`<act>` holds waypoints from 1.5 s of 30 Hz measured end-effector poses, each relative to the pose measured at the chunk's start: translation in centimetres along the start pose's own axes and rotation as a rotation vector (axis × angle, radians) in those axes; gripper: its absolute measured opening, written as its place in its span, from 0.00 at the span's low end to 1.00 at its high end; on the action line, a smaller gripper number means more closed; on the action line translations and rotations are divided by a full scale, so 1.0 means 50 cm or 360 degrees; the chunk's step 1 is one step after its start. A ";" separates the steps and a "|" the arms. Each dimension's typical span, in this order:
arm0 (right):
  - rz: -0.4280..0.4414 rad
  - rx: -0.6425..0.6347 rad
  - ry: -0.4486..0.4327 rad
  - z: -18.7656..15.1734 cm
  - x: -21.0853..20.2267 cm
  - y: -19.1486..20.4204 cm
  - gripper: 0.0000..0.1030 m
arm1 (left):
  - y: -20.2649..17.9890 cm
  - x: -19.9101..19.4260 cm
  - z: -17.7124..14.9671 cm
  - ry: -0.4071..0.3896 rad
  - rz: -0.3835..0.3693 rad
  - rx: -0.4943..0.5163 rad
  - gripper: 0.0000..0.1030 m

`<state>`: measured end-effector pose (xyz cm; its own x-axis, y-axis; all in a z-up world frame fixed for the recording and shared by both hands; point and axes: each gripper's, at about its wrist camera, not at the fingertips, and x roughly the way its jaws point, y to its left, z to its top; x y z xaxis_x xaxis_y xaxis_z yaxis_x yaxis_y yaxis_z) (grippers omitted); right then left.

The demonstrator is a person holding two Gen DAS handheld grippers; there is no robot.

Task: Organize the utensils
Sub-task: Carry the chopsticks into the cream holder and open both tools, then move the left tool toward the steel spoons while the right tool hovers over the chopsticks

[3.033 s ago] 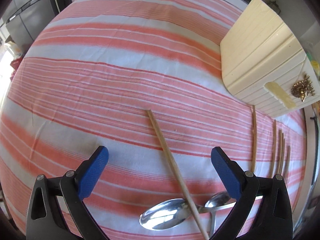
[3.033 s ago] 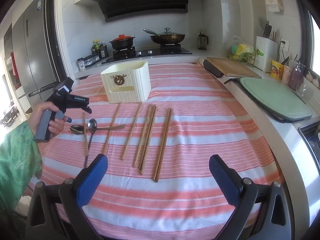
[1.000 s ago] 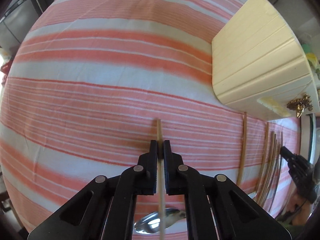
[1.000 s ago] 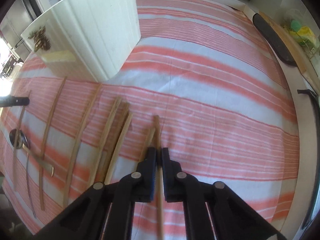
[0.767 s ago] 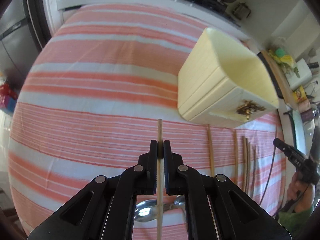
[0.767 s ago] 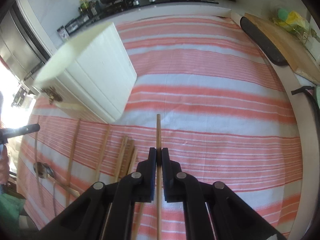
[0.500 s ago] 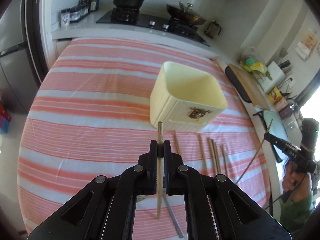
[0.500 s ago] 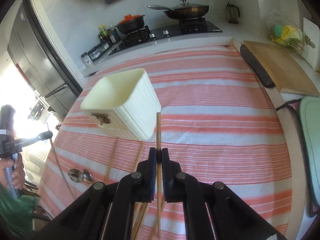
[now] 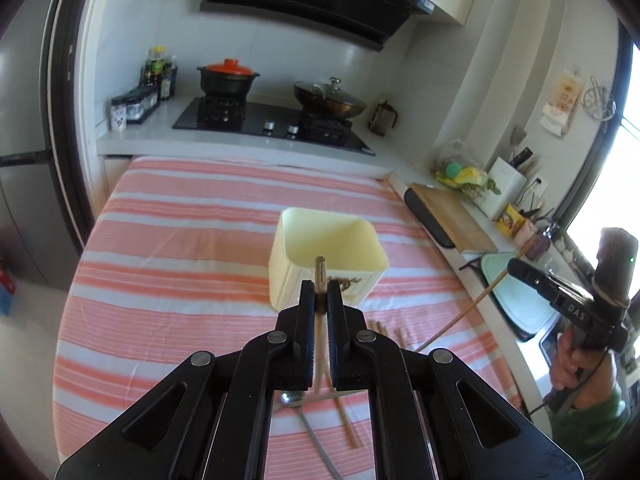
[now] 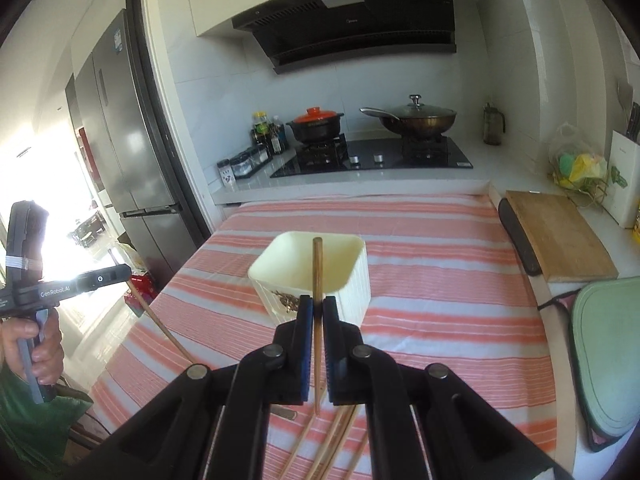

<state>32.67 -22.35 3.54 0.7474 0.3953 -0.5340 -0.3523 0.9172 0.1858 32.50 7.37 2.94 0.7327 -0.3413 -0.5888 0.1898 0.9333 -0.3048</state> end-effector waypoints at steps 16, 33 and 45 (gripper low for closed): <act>-0.0104 -0.0019 -0.0294 0.206 0.130 0.032 0.05 | 0.005 0.165 0.219 -0.0201 0.0107 -0.0143 0.03; -0.0186 0.0025 0.0160 0.139 0.266 -0.031 0.45 | 0.028 0.249 0.132 0.0014 0.0169 -0.0116 0.78; -0.0398 -0.0097 -0.0025 -0.125 0.037 -0.032 0.57 | 0.077 0.026 -0.186 -0.0137 0.0302 0.0018 0.97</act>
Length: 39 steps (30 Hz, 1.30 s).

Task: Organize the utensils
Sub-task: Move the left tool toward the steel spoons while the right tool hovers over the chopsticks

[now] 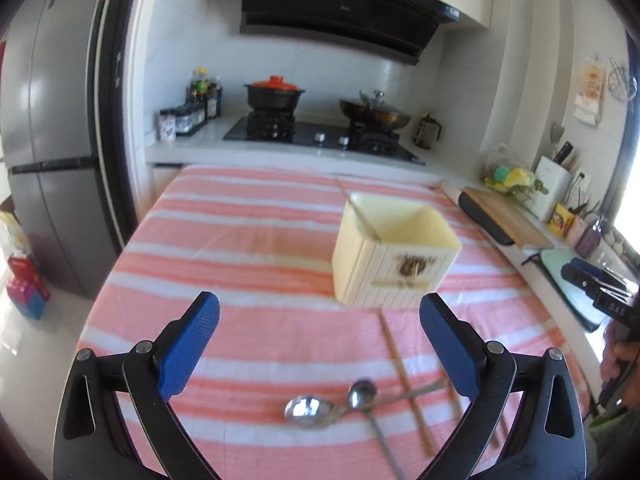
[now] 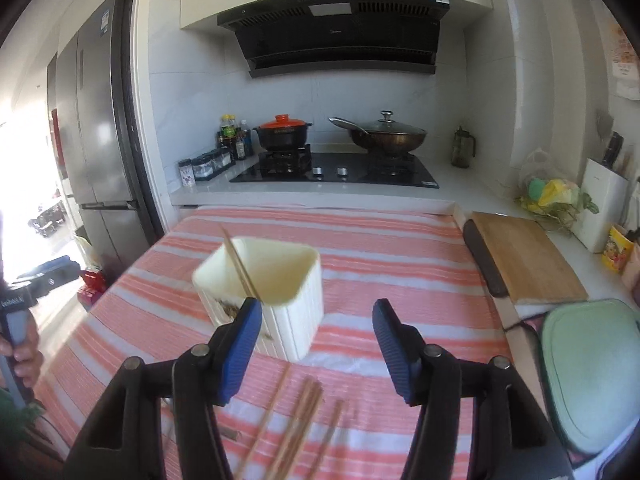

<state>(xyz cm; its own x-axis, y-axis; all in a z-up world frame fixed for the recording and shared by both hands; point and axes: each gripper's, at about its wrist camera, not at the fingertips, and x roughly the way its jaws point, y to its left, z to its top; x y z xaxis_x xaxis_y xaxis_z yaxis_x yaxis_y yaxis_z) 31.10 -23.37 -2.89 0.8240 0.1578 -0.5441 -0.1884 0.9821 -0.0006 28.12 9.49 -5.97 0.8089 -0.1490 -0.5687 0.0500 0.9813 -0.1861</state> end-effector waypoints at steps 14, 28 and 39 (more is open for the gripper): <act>-0.0337 0.0123 0.0321 -0.306 0.022 -0.074 0.57 | -0.002 0.020 -0.223 0.0390 0.0256 -0.0086 0.99; -0.0285 0.0201 0.0340 -0.358 0.036 -0.069 0.57 | -0.058 0.049 -0.272 0.0506 0.0068 -0.0219 0.99; -0.0245 0.0212 0.0349 -0.366 0.049 -0.071 0.57 | -0.135 0.108 -0.242 0.0618 -0.0197 -0.0240 0.99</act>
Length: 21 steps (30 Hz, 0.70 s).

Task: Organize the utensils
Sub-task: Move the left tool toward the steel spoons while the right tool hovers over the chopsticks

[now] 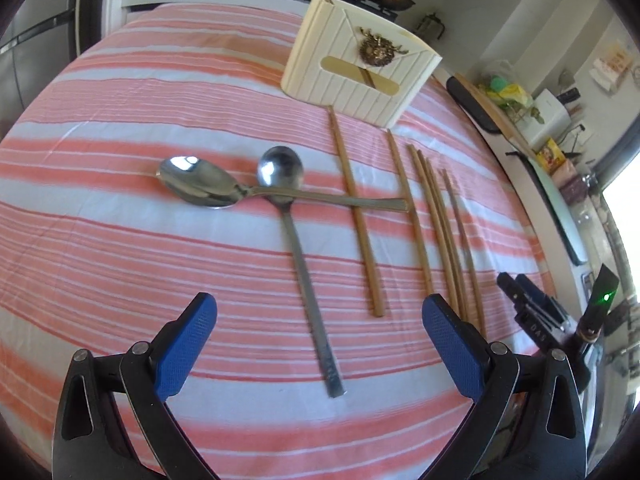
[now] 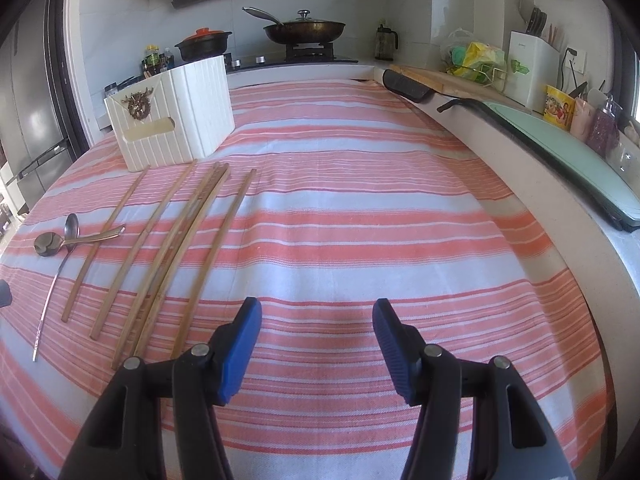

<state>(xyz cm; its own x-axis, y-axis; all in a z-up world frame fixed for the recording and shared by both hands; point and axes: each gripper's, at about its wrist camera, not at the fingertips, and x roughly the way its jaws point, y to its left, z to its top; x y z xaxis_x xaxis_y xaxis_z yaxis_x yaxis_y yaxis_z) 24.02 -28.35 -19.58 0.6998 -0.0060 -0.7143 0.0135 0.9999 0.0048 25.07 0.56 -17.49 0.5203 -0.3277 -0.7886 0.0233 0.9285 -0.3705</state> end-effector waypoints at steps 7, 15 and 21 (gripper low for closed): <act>0.0002 0.0005 0.0008 -0.002 0.004 0.003 0.57 | -0.102 0.076 0.051 0.0029 -0.0077 0.0108 0.98; 0.0021 0.0026 0.0017 -0.002 0.005 0.000 0.57 | -0.237 0.132 0.054 -0.0108 0.0345 0.0875 0.95; 0.0018 0.0043 0.0023 -0.002 0.006 -0.001 0.57 | -0.183 0.183 0.102 0.0189 0.0047 0.0985 0.95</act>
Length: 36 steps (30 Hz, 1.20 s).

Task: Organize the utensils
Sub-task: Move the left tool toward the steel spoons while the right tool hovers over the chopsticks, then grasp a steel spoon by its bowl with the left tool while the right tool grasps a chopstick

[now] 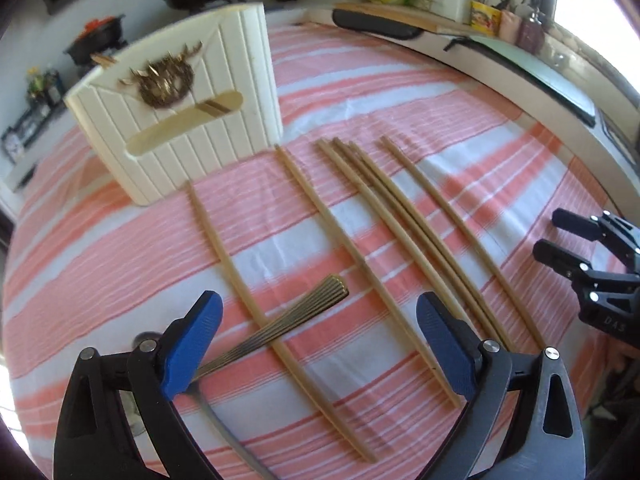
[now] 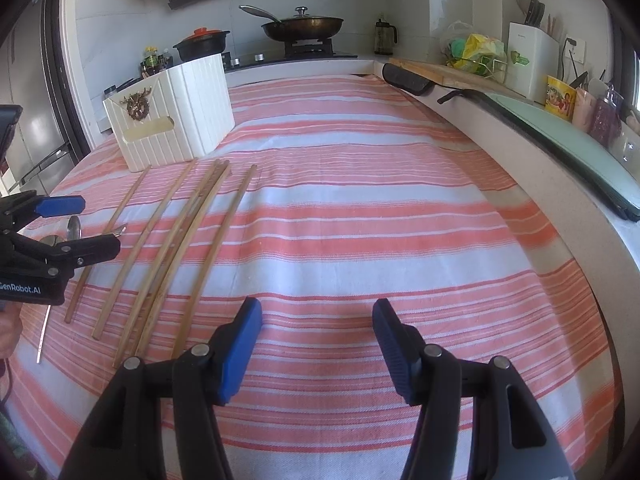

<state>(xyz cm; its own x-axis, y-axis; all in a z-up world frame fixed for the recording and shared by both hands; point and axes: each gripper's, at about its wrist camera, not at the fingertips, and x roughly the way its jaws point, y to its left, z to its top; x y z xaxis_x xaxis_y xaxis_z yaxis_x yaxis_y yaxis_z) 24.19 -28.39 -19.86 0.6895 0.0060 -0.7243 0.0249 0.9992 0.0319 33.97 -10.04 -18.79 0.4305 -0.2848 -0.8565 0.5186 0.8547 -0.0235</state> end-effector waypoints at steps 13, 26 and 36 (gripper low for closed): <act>-0.0069 -0.0010 0.0000 0.000 -0.002 0.006 0.57 | 0.004 -0.085 -0.165 0.0198 -0.0274 0.0369 0.85; -0.0075 -0.0005 0.0003 0.000 -0.003 0.008 0.57 | 0.132 -0.186 -0.226 -0.0094 -0.0329 -0.0156 0.86; -0.0074 -0.0002 0.0016 0.000 -0.001 0.006 0.57 | 0.203 -0.145 -0.227 -0.0076 0.0206 -0.0327 0.84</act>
<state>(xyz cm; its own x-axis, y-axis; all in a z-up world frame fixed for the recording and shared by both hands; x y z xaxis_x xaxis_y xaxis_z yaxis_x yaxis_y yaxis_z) 24.16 -28.11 -19.79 0.6805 -0.0398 -0.7317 0.0557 0.9984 -0.0025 27.74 5.61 -18.66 0.5209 -0.1830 -0.8338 0.2977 0.9544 -0.0235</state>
